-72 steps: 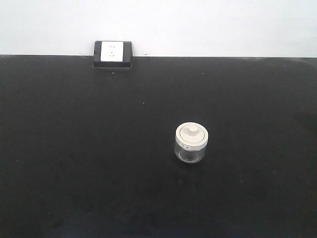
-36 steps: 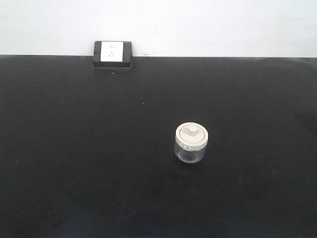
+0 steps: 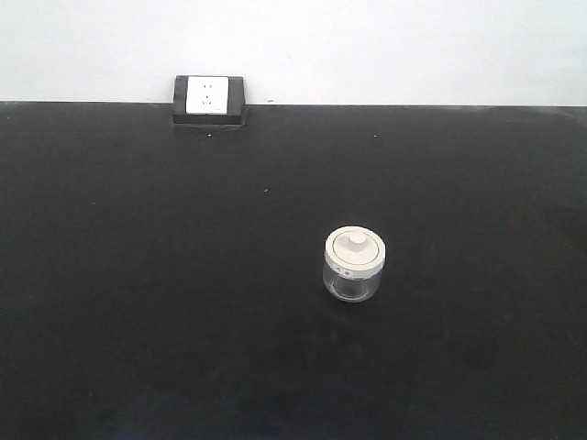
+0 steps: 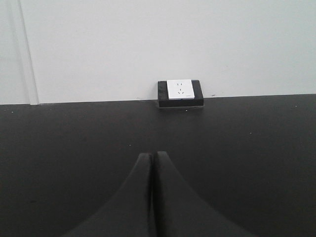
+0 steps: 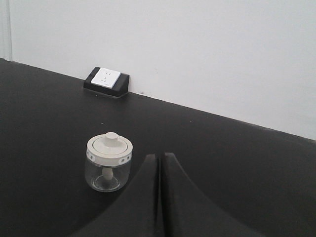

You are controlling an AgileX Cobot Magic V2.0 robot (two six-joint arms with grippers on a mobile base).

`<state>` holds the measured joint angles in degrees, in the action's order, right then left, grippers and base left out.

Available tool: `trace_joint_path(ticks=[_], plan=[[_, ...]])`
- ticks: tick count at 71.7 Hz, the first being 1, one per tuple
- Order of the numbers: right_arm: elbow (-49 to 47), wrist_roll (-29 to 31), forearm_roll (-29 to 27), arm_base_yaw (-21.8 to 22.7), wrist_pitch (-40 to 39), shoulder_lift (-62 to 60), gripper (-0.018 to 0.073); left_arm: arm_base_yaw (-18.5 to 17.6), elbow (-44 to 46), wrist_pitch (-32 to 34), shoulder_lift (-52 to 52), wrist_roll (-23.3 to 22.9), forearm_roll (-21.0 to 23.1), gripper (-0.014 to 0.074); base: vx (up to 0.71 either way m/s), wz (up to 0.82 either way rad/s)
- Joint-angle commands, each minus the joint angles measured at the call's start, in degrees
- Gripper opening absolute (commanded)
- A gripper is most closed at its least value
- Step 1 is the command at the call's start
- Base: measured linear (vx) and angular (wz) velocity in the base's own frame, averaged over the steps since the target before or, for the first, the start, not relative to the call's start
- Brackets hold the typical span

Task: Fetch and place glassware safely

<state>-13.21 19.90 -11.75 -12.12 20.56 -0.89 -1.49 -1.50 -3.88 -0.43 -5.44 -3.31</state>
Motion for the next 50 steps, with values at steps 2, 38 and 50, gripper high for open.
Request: trace_joint_path(ticks=[2,38,50], plan=[[-1.4,0.1,0.2,0.5,-4.2,-0.3,-0.0008,0.0,-1.7,4.5,-1.0,-0.5,0.2,-0.0007,0.0,0.0],[-1.4,0.5,3.0,0.7,-4.2,-0.3,-0.0008,0.0,-1.7,4.5,-1.0,-0.5,0.2,-0.0007,0.0,0.0],[-1.4,-3.8,3.9,5.2,-3.7,-0.3,-0.0008,0.0,-1.7,4.5,-1.0,-0.5,0.2,-0.0007,0.0,0.0]])
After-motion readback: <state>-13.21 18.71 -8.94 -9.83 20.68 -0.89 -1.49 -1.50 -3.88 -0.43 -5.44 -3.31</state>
